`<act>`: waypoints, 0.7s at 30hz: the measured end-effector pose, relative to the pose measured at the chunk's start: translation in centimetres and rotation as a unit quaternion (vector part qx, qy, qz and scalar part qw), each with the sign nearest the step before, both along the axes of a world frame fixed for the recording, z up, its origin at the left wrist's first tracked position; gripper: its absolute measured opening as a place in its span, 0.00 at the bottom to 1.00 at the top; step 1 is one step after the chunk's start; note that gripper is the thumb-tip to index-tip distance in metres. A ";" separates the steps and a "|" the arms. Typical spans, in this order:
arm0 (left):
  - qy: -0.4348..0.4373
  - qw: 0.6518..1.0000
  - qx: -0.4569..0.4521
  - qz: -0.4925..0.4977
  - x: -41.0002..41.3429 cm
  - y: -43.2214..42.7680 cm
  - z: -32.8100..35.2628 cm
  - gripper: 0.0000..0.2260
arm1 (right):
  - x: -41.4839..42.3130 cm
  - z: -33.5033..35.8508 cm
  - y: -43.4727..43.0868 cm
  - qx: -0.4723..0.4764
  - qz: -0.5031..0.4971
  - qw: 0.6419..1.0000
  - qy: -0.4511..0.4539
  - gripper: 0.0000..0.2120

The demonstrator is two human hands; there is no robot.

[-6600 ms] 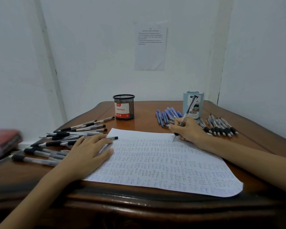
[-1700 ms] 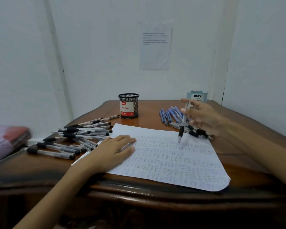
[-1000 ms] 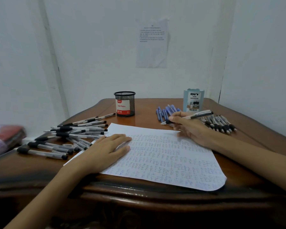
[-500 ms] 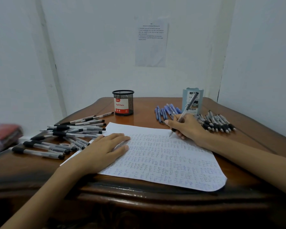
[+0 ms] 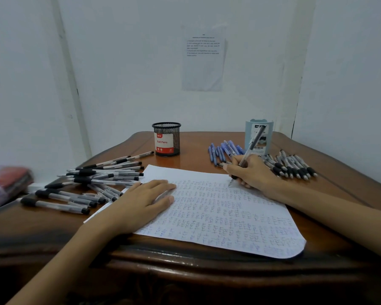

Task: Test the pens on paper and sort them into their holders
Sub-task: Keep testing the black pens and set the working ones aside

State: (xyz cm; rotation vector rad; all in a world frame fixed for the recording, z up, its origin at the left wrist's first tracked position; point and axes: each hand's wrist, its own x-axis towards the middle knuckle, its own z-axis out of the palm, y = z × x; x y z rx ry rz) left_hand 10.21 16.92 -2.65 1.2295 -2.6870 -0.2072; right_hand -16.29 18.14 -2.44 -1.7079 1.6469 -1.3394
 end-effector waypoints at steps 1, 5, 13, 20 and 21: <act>-0.001 1.000 0.002 0.001 0.0 0.0 0.0 0.20 | 0.0 0.0 0.0 0.000 0.002 1.000 0.005 0.17; -0.002 1.000 0.005 0.004 0.0 -0.1 -0.1 0.20 | -0.3 -0.2 -0.3 -0.021 -0.018 1.000 0.003 0.17; -0.003 1.000 0.003 0.003 0.0 -0.1 0.0 0.20 | -0.2 -0.2 -0.4 -0.008 -0.020 1.000 0.019 0.17; -0.006 1.000 0.001 0.002 0.0 0.0 0.0 0.20 | -0.1 -0.2 -0.4 -0.017 -0.025 0.999 0.023 0.17; -0.007 1.000 0.001 0.002 -0.1 0.0 0.1 0.20 | -0.1 -0.2 -0.5 -0.020 -0.030 0.999 0.027 0.17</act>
